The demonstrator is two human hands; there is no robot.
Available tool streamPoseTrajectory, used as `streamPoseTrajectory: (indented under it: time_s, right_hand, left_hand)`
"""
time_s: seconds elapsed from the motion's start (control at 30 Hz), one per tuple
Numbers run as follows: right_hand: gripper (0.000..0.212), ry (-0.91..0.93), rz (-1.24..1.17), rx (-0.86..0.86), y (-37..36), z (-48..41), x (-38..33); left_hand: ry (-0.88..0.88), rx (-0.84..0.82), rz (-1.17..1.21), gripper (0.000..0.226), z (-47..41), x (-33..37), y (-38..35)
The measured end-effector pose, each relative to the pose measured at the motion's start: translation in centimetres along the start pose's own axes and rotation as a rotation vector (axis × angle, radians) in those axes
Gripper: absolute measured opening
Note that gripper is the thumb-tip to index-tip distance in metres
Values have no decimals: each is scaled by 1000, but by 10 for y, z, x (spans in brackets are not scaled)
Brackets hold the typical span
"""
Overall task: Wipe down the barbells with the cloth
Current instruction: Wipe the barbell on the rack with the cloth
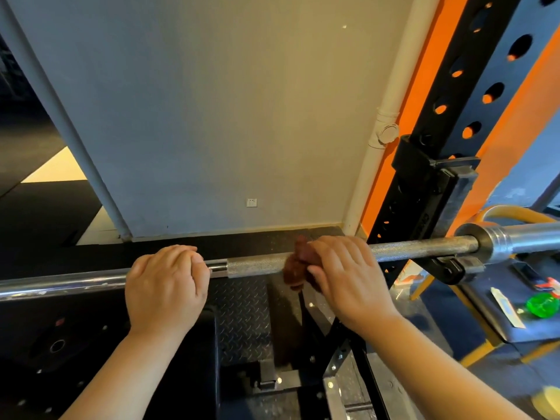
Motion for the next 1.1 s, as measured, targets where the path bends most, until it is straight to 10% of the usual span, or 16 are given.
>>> streamPoseTrajectory:
  time_s: [0.23,0.5,1.1]
  right_hand:
    - [45,-196,60,-302,8,-36,24]
    - [46,-214,-12,-15,12,20,77]
    - [35,-408,-44,31,8,25,72]
  left_hand:
    - [23,-2,35,58,-1,2,-2]
    - [45,-59,39,56,0,0,-2]
    - [-98,-139,95,50,-15,78,-23]
Point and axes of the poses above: each hand's wrist, its own z-axis away from the middle knuckle, its own y-axis out of the back of the hand, x = y × z, the point moved 4 cm from there along -z, towards the middle knuckle, and after that the axes turned 11 degrees about z, right-handed, at the moved point
